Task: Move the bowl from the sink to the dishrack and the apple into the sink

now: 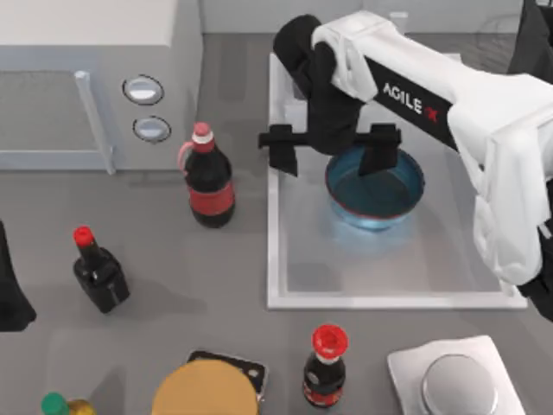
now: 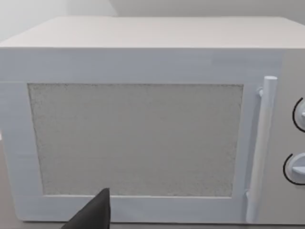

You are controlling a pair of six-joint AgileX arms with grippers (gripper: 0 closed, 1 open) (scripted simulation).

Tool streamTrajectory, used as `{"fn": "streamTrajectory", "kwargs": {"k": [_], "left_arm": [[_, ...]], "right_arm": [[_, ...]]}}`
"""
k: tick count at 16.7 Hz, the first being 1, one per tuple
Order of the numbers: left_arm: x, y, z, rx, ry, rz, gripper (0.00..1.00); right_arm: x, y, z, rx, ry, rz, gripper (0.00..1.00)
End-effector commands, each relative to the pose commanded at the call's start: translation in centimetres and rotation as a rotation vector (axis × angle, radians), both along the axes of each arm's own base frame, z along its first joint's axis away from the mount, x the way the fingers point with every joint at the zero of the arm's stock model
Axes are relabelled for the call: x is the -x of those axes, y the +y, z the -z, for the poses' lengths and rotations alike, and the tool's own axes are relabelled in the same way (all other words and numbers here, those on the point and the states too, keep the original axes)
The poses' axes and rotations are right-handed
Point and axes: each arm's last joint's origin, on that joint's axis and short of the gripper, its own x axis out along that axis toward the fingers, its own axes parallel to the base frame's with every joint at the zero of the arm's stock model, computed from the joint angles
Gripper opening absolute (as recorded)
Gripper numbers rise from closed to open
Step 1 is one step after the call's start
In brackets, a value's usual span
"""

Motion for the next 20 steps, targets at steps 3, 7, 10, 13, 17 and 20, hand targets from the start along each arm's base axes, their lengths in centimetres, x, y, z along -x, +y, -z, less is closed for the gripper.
{"fn": "streamTrajectory", "kwargs": {"k": [3, 7, 10, 13, 17, 20], "left_arm": [[0.0, 0.0, 0.0, 0.000, 0.000, 0.000, 1.00], [0.0, 0.0, 0.0, 0.000, 0.000, 0.000, 1.00], [0.0, 0.0, 0.0, 0.000, 0.000, 0.000, 1.00], [0.0, 0.0, 0.0, 0.000, 0.000, 0.000, 1.00], [0.0, 0.0, 0.0, 0.000, 0.000, 0.000, 1.00], [0.0, 0.0, 0.0, 0.000, 0.000, 0.000, 1.00]], "right_arm": [[-0.4, -0.1, 2.8, 0.000, 0.000, 0.000, 1.00], [-0.4, -0.1, 3.1, 0.000, 0.000, 0.000, 1.00], [-0.4, -0.1, 3.1, 0.000, 0.000, 0.000, 0.77], [-0.4, -0.1, 3.1, 0.000, 0.000, 0.000, 0.55], [-0.4, -0.1, 3.1, 0.000, 0.000, 0.000, 0.25], [-0.4, -0.1, 3.1, 0.000, 0.000, 0.000, 0.02]]}}
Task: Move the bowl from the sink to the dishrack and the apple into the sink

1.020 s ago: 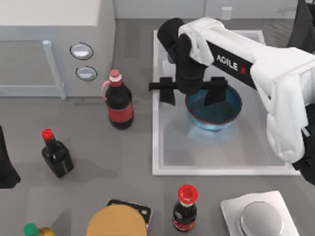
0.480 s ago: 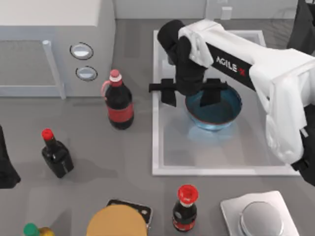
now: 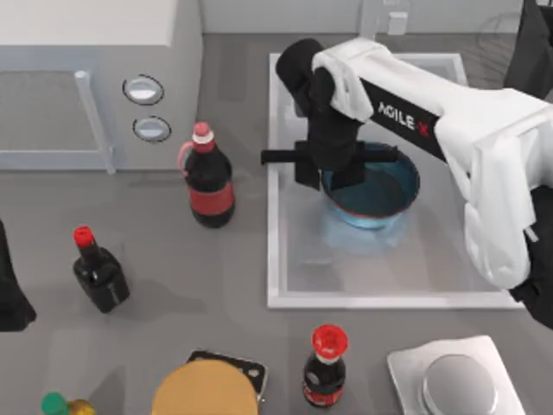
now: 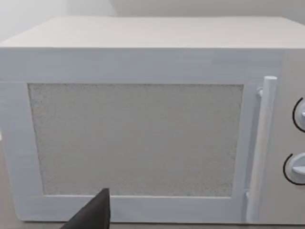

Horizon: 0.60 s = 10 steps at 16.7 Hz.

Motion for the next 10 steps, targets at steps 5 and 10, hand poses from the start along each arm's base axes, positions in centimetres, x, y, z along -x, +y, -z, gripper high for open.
{"fn": "streamTrajectory", "kwargs": {"k": [5, 10], "left_arm": [[0.00, 0.00, 0.00, 0.000, 0.000, 0.000, 1.00], [0.00, 0.00, 0.00, 0.000, 0.000, 0.000, 1.00]], "right_arm": [[0.00, 0.00, 0.00, 0.000, 0.000, 0.000, 0.00], [-0.06, -0.13, -0.36, -0.001, -0.005, 0.004, 0.00]]}}
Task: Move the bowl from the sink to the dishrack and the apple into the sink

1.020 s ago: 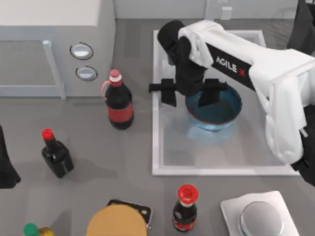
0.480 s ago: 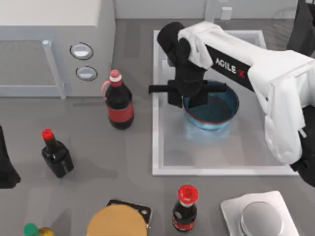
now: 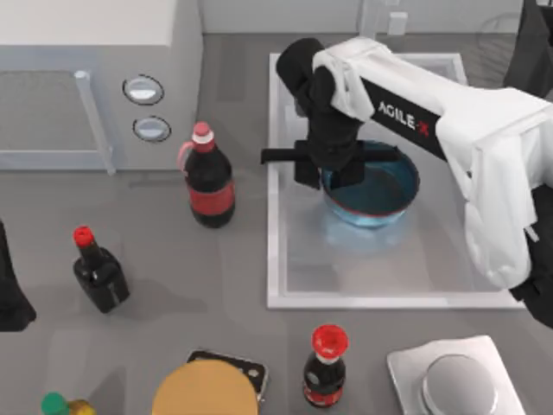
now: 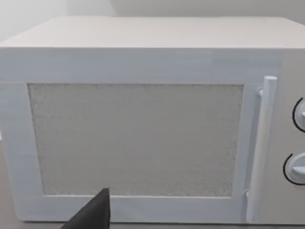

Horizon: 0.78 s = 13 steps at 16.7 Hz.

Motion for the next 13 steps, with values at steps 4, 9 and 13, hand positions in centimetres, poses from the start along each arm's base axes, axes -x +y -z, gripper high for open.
{"fn": "streamTrajectory", "kwargs": {"k": [4, 9, 13], "left_arm": [[0.0, 0.0, 0.0, 0.000, 0.000, 0.000, 1.00], [0.0, 0.0, 0.0, 0.000, 0.000, 0.000, 1.00], [0.0, 0.0, 0.0, 0.000, 0.000, 0.000, 1.00]], "right_arm": [[1.2, 0.6, -4.2, -0.002, -0.019, 0.036, 0.00], [7.4, 2.3, -14.9, -0.010, -0.047, 0.089, 0.00], [16.3, 3.3, -22.5, -0.009, -0.033, 0.073, 0.00]]}}
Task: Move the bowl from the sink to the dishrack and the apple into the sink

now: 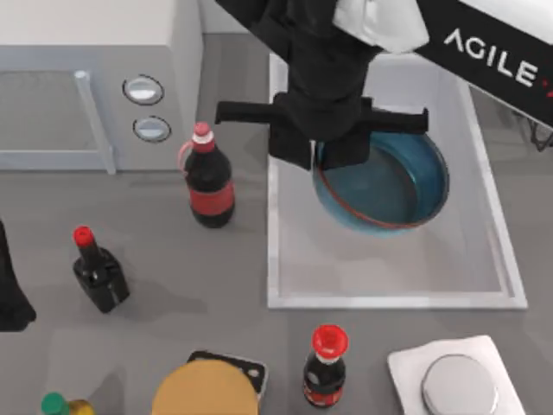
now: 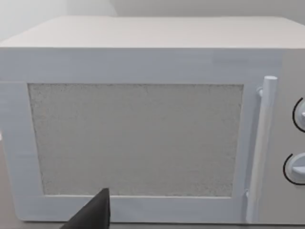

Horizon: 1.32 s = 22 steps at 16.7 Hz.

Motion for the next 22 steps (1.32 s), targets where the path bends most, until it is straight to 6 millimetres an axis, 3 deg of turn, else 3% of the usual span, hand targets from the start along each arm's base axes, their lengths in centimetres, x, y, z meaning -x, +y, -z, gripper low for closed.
{"fn": "streamTrajectory", "kwargs": {"k": [4, 6, 8, 16, 19, 22], "left_arm": [[0.0, 0.0, 0.0, 0.000, 0.000, 0.000, 1.00], [0.0, 0.0, 0.0, 0.000, 0.000, 0.000, 1.00], [0.0, 0.0, 0.0, 0.000, 0.000, 0.000, 1.00], [0.0, 0.0, 0.0, 0.000, 0.000, 0.000, 1.00], [0.0, 0.0, 0.0, 0.000, 0.000, 0.000, 1.00], [0.0, 0.0, 0.0, 0.000, 0.000, 0.000, 1.00]], "right_arm": [[8.9, -1.1, -5.3, -0.001, 0.015, -0.048, 0.00], [11.8, -2.2, -6.7, 0.002, 0.024, -0.064, 0.00], [13.4, -2.9, -7.4, 0.008, 0.032, -0.073, 0.00], [12.9, -3.7, -7.8, -0.030, 0.023, -0.070, 0.00], [10.6, -6.0, -8.4, -0.154, -0.023, -0.061, 0.00], [6.8, -10.2, -9.3, -0.315, -0.149, -0.043, 0.00]]}}
